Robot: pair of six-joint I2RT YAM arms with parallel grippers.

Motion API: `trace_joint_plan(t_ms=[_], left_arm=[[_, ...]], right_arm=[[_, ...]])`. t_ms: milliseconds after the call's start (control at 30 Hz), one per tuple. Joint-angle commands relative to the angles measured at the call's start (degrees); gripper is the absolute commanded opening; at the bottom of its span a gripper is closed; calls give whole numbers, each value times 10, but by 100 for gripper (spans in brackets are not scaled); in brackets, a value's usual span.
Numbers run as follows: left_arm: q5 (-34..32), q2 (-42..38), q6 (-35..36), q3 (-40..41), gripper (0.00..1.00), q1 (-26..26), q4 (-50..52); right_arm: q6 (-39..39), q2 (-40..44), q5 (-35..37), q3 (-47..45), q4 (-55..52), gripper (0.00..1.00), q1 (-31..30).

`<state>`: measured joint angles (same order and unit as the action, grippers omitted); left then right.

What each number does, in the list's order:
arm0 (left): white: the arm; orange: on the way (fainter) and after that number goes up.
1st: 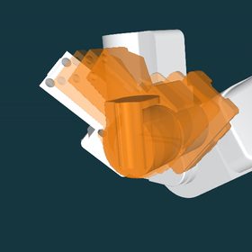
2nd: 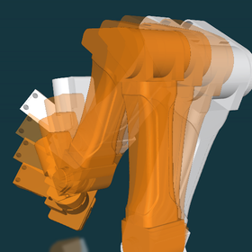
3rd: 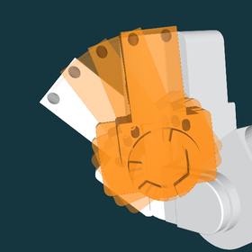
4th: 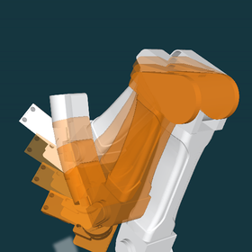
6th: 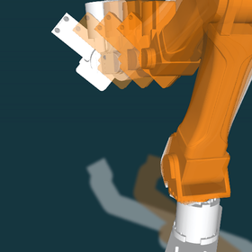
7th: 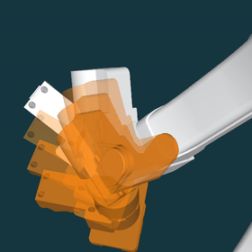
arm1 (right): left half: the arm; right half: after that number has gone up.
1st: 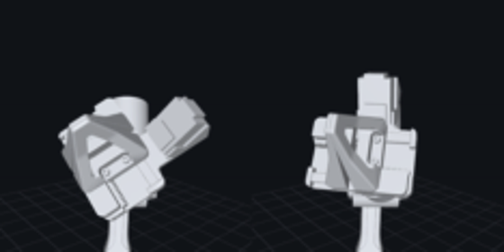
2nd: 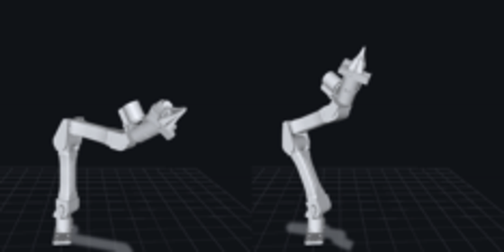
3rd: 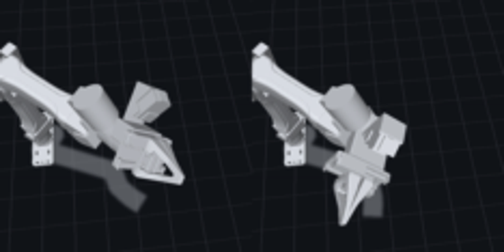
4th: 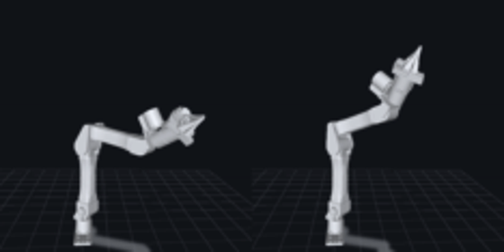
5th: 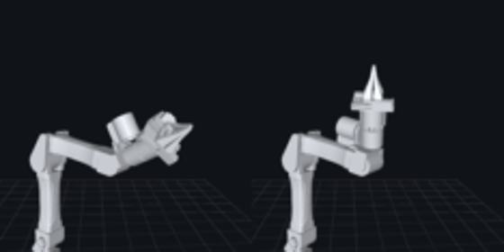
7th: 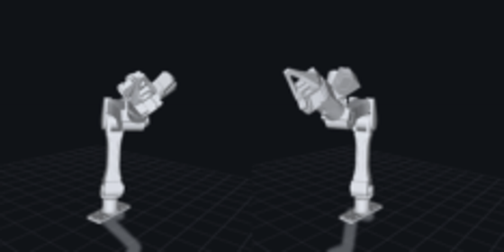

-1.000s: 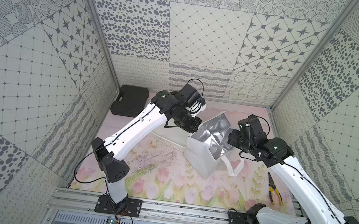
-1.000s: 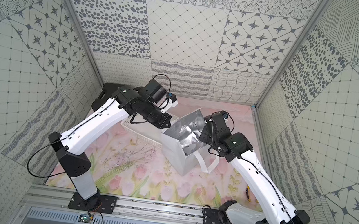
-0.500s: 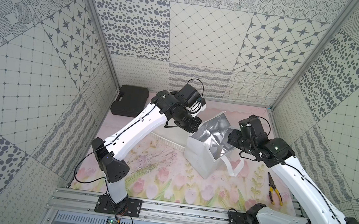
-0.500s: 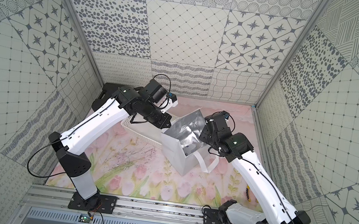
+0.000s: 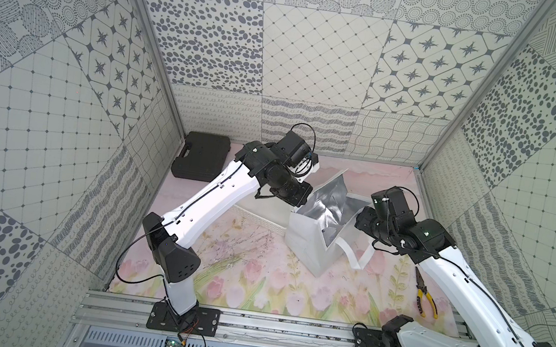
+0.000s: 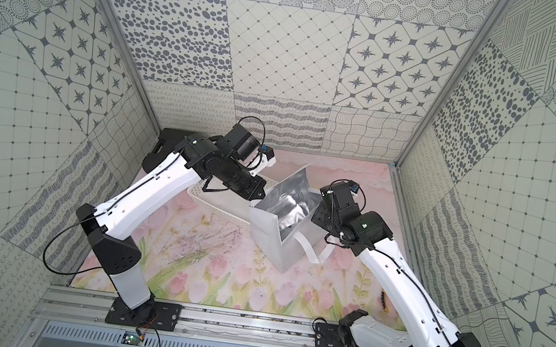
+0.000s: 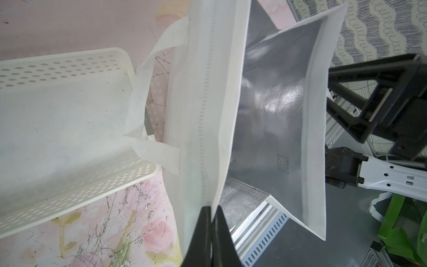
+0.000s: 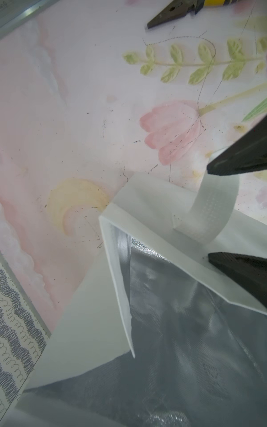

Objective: Place the ice pack in the delivery bag
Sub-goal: Adjust the delivery bag at the center of the board.

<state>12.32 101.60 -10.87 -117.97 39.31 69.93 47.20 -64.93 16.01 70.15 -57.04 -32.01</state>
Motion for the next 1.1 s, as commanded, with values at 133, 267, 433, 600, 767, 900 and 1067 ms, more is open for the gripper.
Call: trace_joint_plan(t_ms=[133,267,433,600,767,900,1067], left_arm=[[11,-10,-3,3,0,-2,-2],[9,-11,-2,4,0,-1,-2],[11,-9,-2,4,0,-1,-3],[17,-11,-8,4,0,-1,0],[54,-14,-51,15,0,0,-11],[69,-18,-102,31,0,1,-27],[76,-31,-157,50,0,5,-49]], right_arm=[[3,-3,-17,43,48,57,3],[6,-4,-23,48,54,58,2],[12,-28,-40,28,58,57,2],[2,-39,-39,26,63,36,2],[-42,-50,-23,52,64,10,12],[-82,-71,-47,72,67,0,46],[-142,-101,-80,103,80,0,77]])
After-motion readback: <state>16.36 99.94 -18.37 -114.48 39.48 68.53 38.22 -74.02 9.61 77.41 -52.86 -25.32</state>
